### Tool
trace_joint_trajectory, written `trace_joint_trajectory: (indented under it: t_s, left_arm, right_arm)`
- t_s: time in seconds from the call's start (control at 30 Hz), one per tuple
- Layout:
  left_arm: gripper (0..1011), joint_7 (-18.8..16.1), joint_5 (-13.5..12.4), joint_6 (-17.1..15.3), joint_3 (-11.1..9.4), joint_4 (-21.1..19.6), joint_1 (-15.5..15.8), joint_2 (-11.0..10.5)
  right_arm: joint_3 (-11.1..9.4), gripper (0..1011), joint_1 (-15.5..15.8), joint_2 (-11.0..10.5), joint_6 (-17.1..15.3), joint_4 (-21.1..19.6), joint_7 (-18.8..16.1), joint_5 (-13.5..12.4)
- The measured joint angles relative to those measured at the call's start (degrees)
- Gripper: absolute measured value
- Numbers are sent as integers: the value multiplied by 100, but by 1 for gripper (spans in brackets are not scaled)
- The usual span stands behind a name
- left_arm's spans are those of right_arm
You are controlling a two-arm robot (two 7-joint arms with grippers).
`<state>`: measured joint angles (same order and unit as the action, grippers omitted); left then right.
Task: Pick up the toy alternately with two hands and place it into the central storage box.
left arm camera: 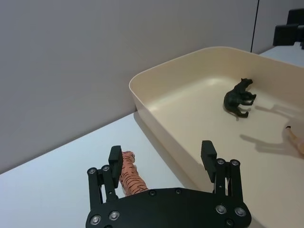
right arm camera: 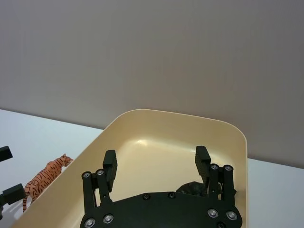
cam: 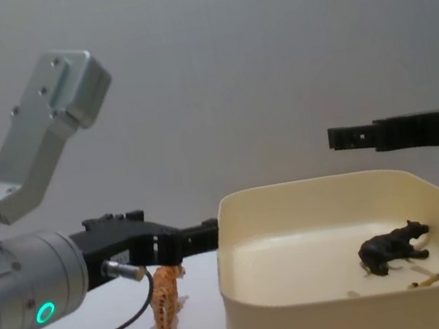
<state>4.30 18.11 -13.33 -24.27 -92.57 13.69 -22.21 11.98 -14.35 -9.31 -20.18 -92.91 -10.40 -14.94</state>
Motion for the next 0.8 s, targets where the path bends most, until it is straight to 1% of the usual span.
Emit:
trace_joint_trajectory:
  t_s: [0.2,0.37,0.6,0.8]
  left_arm:
    - [1001,61,-62,-183,13,209,115,74]
    - [1001,14,-86,-324,36,389,189,132]
    - [1001,-19,-95,-446,65,615,271,190]
    - [1001,49,-77,-497,78,835,347,252]
  right_arm:
    - [-1,1001,0,0,0,0,0,0]
    - [-1,1001,0,0,0,0,1,0]
    - [-1,1001,0,0,0,-1,1,-1]
    - [-1,1001,0,-1,1,-1,1,-1]
